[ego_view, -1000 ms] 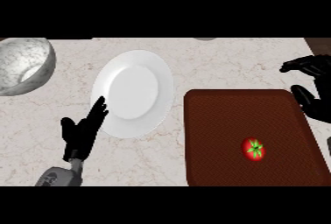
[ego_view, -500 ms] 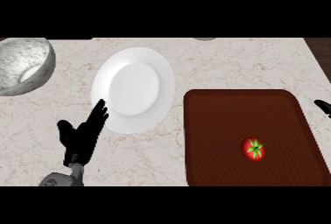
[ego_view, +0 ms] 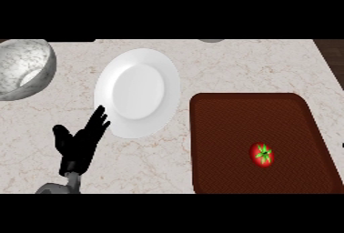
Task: Pick the tomato from the tray and place it in the plate
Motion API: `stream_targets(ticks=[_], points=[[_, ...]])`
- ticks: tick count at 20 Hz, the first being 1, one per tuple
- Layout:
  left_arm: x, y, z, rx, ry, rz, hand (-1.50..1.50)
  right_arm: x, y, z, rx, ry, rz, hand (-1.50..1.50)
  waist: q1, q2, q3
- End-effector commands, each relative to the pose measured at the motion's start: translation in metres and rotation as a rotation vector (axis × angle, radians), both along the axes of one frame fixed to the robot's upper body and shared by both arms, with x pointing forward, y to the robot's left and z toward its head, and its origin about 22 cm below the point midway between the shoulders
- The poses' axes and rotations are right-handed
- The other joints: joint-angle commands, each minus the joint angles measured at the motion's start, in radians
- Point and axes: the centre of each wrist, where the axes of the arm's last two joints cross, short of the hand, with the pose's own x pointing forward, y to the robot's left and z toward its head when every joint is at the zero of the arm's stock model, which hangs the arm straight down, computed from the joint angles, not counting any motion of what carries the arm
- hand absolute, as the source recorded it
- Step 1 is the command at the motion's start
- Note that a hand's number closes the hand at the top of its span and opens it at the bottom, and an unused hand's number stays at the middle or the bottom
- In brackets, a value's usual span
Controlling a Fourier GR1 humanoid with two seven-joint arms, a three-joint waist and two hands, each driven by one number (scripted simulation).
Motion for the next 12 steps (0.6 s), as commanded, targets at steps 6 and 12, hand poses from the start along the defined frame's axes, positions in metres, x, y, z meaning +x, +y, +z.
stream_targets(ticks=[6,12], points=[[-0.009,-0.007,-0.006,-0.012,0.075,0.008,0.00,-0.005,0.047,0.033,-0.355,0.198,0.110,-1.50,-0.002,0.003,-0.004],[-0.004,-0.004,-0.009,0.012,0.069,0.008,0.00,-0.022,0.108,0.016,-0.414,0.262,0.106,-1.50,-0.005,0.004,-0.004]])
